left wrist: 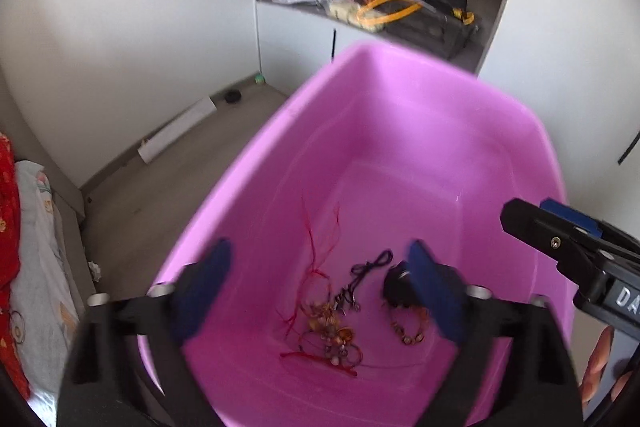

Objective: Organize jewelry

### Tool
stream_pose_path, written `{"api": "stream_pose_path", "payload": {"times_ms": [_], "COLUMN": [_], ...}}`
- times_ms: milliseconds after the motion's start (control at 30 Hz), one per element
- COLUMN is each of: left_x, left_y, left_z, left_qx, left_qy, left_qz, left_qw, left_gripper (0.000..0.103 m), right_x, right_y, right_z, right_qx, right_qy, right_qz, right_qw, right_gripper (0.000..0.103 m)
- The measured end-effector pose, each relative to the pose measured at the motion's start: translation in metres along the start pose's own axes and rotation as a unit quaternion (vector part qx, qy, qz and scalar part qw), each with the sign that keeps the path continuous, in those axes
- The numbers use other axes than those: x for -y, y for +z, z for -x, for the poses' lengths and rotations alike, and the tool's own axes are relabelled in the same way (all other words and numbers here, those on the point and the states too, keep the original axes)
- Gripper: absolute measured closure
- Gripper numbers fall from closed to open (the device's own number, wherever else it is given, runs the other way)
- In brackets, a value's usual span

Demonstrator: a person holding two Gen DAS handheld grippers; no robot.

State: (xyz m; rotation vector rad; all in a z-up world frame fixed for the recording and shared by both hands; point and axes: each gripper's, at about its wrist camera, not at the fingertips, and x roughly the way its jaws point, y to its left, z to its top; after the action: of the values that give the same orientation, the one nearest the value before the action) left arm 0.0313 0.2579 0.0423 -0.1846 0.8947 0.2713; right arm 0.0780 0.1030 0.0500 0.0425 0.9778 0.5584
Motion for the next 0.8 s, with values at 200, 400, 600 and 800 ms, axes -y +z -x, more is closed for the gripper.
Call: {"api": "stream_pose_path", "payload": {"times_ms": [200,400,600,800], "left_x": [0.002,0.004,0.008,0.007], "left_y": [0.003,-0.003,-0.006,-0.008], "left_z": [-0.001,0.004,0.014,0.022], "left_qx": [-0.041,-0.060,-0.063,-0.071], "left_qy": [0.012,0.018,0.022,0.021], "left_qz": [0.010,0.014,0.012,0.020], "left_qw": [0.9990,0.9979,0.9977,0.9971], "left_gripper": [0.007,0.007,0.007,0.007], "right_x": [0.002,-0.002,-0.004,-0.005], "right_y": [-0.009,-0.018,-0.025,-0.029], "right_z": [0.006,0.012,0.023,0.031], "right_qx": [-0.014,-0.031,-0.036,-0.044], "right_qy": [-0.012,-0.011,-0.003,-0.015], "right_qz": [-0.011,-0.009,-0.017,-0.020], "right_qw": [1.000,0.999,0.999,0.999], "right_gripper": [0.033,0.033,0.033,0.033]}}
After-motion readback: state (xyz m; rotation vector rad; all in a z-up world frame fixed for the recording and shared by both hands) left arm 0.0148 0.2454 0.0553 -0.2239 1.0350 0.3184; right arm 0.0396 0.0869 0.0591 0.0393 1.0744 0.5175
